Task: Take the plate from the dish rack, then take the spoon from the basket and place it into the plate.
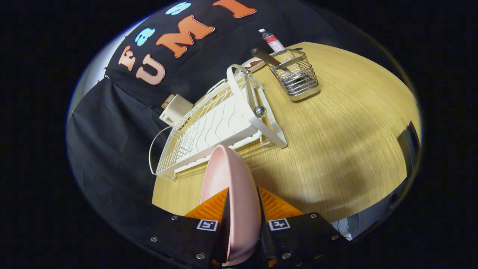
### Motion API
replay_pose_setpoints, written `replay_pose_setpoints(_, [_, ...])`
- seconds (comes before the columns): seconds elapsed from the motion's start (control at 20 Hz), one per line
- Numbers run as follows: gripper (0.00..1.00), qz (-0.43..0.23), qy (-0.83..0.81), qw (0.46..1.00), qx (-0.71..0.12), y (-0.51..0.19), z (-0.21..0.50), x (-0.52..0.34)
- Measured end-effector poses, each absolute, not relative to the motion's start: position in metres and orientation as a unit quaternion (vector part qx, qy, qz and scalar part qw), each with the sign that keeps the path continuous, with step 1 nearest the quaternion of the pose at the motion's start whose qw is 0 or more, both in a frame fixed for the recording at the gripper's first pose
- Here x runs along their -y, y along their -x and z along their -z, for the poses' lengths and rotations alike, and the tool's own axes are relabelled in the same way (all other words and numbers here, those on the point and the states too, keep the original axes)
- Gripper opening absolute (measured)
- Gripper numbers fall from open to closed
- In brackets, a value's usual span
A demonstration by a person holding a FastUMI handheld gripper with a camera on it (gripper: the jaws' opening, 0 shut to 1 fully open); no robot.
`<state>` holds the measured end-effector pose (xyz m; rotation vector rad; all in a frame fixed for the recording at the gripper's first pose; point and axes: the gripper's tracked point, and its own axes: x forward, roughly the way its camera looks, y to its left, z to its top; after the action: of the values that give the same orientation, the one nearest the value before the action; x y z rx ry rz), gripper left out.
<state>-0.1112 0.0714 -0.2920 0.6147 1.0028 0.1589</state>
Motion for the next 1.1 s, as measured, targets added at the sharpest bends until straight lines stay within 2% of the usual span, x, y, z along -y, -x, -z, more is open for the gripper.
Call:
replay_pose_setpoints(0.3, [0.39,-0.068,-0.291,0.833,-0.465,0.107,0.3,-0.072])
replay_pose_setpoints(0.75, [0.59,-0.042,-0.219,0.863,-0.454,0.093,0.309,-0.062])
replay_pose_setpoints(0.95, [0.65,-0.007,-0.13,0.887,-0.443,0.085,0.314,-0.036])
replay_pose_setpoints(1.1, [0.68,-0.008,-0.128,0.891,-0.436,0.082,0.309,-0.035])
